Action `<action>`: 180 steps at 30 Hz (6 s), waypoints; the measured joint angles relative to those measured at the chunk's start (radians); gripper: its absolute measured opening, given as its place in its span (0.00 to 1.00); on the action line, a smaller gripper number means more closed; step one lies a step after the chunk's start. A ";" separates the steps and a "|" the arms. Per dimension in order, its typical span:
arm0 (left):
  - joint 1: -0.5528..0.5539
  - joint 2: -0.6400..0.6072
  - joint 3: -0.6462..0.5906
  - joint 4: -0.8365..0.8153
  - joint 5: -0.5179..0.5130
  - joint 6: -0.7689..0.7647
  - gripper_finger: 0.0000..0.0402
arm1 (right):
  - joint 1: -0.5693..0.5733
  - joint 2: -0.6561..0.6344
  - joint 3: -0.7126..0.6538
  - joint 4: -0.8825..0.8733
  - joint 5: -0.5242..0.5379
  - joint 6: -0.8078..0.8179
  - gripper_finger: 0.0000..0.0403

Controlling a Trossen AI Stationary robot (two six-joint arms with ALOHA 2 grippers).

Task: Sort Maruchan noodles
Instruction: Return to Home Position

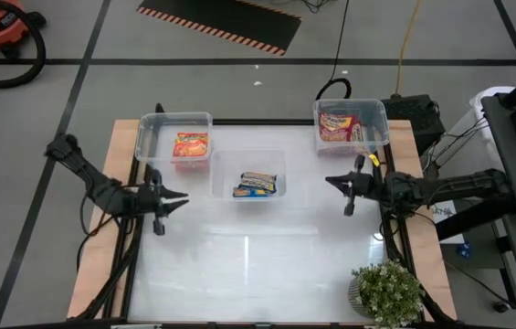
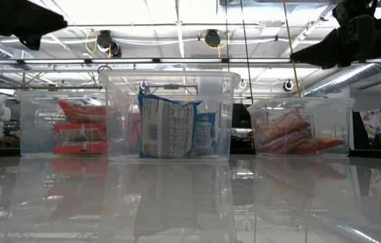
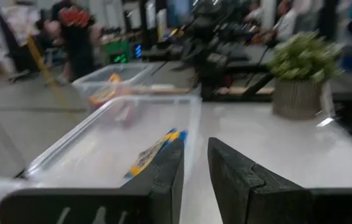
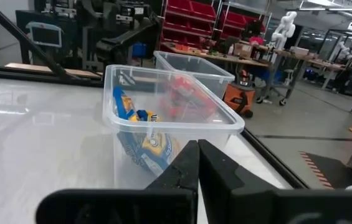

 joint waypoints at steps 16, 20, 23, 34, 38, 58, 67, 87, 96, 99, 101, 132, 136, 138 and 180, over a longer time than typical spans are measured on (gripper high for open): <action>0.294 0.000 -0.136 0.223 0.427 0.047 0.12 | 0.000 -0.055 -0.039 -0.025 0.000 0.008 0.00; 0.372 0.000 -0.154 0.227 0.485 0.028 0.02 | 0.000 -0.081 -0.039 -0.077 -0.001 0.010 0.00; 0.415 0.000 -0.156 0.229 0.545 0.024 0.01 | 0.000 -0.108 -0.039 -0.104 -0.001 0.020 0.00; 0.507 0.000 -0.156 0.214 0.610 0.032 0.01 | 0.000 -0.259 -0.039 -0.232 -0.005 0.057 0.00; 0.535 0.000 -0.156 0.214 0.669 0.046 0.01 | 0.000 -0.297 -0.039 -0.282 -0.052 0.068 0.00; 0.697 -0.001 -0.248 0.230 0.736 0.019 0.01 | 0.000 -0.390 -0.038 -0.427 -0.074 0.112 0.00; 0.697 -0.002 -0.248 0.249 0.736 0.007 0.01 | 0.000 -0.390 -0.039 -0.402 -0.074 0.078 0.00; 0.697 -0.002 -0.247 0.286 0.729 0.000 0.01 | -0.002 -0.389 -0.127 -0.197 -0.277 0.024 0.00; 0.697 -0.002 -0.247 0.300 0.729 -0.002 0.01 | -0.008 -0.384 -0.182 -0.130 -0.230 0.049 0.00; 0.697 -0.002 -0.247 0.307 0.729 -0.002 0.01 | -0.007 -0.387 -0.183 -0.126 -0.232 0.042 0.00; 0.697 -0.002 -0.247 0.312 0.729 -0.001 0.01 | -0.007 -0.386 -0.183 -0.133 -0.232 0.039 0.00; 0.673 -0.044 -0.247 0.352 0.856 0.024 0.01 | -0.007 -0.386 -0.186 -0.149 -0.234 0.035 0.00; 0.666 -0.099 -0.247 0.337 0.856 0.034 0.01 | -0.007 -0.386 -0.186 -0.149 -0.234 0.035 0.00; 0.666 -0.132 -0.247 0.320 0.856 0.035 0.01 | -0.007 -0.386 -0.186 -0.149 -0.233 0.035 0.00; 0.648 -0.352 -0.247 0.009 0.854 -0.048 0.01 | -0.007 -0.386 -0.186 -0.147 -0.233 0.035 0.00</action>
